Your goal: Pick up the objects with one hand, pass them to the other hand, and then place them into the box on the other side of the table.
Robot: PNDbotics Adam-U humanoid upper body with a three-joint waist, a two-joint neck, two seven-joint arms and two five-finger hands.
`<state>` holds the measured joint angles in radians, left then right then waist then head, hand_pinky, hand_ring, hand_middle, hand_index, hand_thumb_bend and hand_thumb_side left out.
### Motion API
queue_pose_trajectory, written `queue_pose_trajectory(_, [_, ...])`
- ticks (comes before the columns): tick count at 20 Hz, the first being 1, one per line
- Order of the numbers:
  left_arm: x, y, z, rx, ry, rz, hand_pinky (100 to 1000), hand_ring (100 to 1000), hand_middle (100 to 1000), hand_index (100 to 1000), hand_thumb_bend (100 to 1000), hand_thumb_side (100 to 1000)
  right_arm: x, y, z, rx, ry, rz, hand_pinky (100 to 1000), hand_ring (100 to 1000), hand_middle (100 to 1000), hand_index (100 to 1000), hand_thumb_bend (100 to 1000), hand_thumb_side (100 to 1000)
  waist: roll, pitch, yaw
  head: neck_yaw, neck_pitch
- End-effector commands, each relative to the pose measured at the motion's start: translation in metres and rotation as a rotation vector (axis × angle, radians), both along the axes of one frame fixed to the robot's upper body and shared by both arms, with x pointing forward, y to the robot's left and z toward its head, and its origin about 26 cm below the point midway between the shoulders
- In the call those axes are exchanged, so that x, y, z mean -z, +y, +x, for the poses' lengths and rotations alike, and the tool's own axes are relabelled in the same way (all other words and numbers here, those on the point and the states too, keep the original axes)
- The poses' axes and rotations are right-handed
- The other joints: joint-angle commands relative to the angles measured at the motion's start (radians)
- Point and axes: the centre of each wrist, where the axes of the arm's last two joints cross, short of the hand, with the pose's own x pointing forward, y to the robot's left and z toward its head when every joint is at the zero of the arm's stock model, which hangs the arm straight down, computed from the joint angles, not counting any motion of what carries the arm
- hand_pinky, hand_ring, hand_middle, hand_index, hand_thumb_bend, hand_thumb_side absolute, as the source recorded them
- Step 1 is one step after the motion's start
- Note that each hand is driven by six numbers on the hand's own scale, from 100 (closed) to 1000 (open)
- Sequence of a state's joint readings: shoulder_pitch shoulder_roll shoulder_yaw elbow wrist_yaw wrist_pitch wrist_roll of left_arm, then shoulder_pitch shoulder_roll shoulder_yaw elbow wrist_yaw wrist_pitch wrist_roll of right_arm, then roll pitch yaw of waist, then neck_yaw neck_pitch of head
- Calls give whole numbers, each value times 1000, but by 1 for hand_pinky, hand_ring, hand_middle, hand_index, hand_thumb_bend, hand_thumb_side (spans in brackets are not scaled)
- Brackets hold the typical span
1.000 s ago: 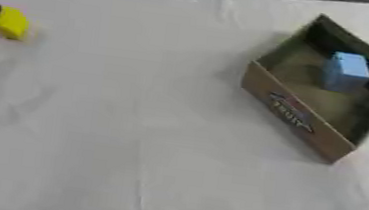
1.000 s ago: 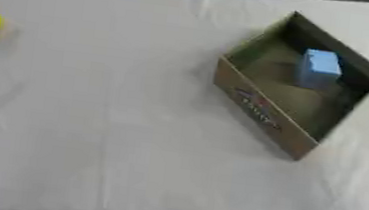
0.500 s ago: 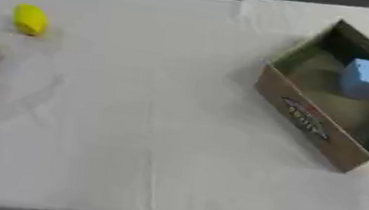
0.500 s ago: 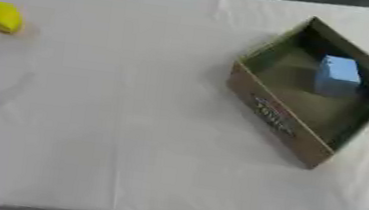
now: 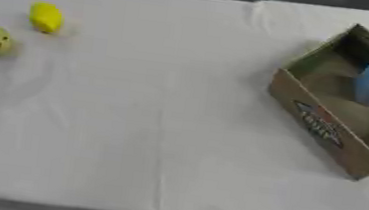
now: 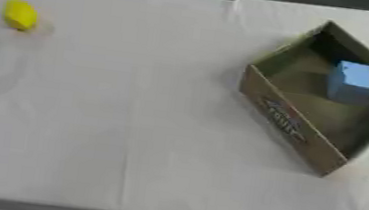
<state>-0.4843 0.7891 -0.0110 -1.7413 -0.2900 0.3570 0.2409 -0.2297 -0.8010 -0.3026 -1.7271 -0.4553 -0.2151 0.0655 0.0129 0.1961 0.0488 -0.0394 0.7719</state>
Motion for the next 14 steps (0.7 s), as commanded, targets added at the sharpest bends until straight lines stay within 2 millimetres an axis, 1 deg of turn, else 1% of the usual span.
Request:
queue_pose_trajectory(1, [-26,20,2,-36,56,71,802,617,777,850,283,709,-19,-2,-5,5,-34,-31,983,859,985,860,100,484,5,-4,0,11,-2])
queue_pose_trajectory(2, [-30,25,3,-39,84,83,800,614,765,851,293,699,-18,-3,-6,5,-28,-35,980,858,994,883,100,479,6,-3,-1,16,-2])
queue_pose_trajectory(3, [-33,29,5,-42,112,95,798,612,757,853,305,697,-17,-3,-6,6,-22,-38,977,852,989,882,100,475,6,-3,-2,24,-2])
queue_pose_trajectory(5, [-38,35,8,-40,164,116,799,620,755,860,365,690,-17,-4,-6,6,-19,-42,970,837,967,867,100,470,8,-2,-4,38,-2])
queue_pose_trajectory(7, [-41,40,11,-28,219,146,801,633,758,861,421,658,-17,-5,-6,8,-17,-46,967,818,923,813,100,470,9,-2,-6,51,-2])
queue_pose_trajectory(8, [-42,41,13,-20,249,162,803,644,756,844,461,629,-17,-5,-6,6,-18,-47,964,799,866,772,100,479,10,-2,-6,56,-2])
queue_pose_trajectory(9, [-44,42,14,-11,280,177,804,648,749,830,480,614,-16,-4,-6,-1,-16,-46,963,794,857,753,100,485,10,-2,-7,59,-2])
queue_pose_trajectory(11, [-49,45,18,2,333,203,803,652,742,814,501,587,-15,-5,-5,-10,-9,-43,964,796,864,753,100,486,10,-3,-6,62,-2])
queue_pose_trajectory(12, [-51,46,21,6,360,213,806,665,744,816,508,583,-14,-6,-5,-11,-4,-44,966,801,870,755,100,474,10,-3,-6,63,-2])
queue_pose_trajectory(14, [-54,50,28,3,421,232,813,697,761,831,540,586,-13,-7,-5,-11,9,-54,968,805,883,777,100,488,9,-4,-5,65,-2])
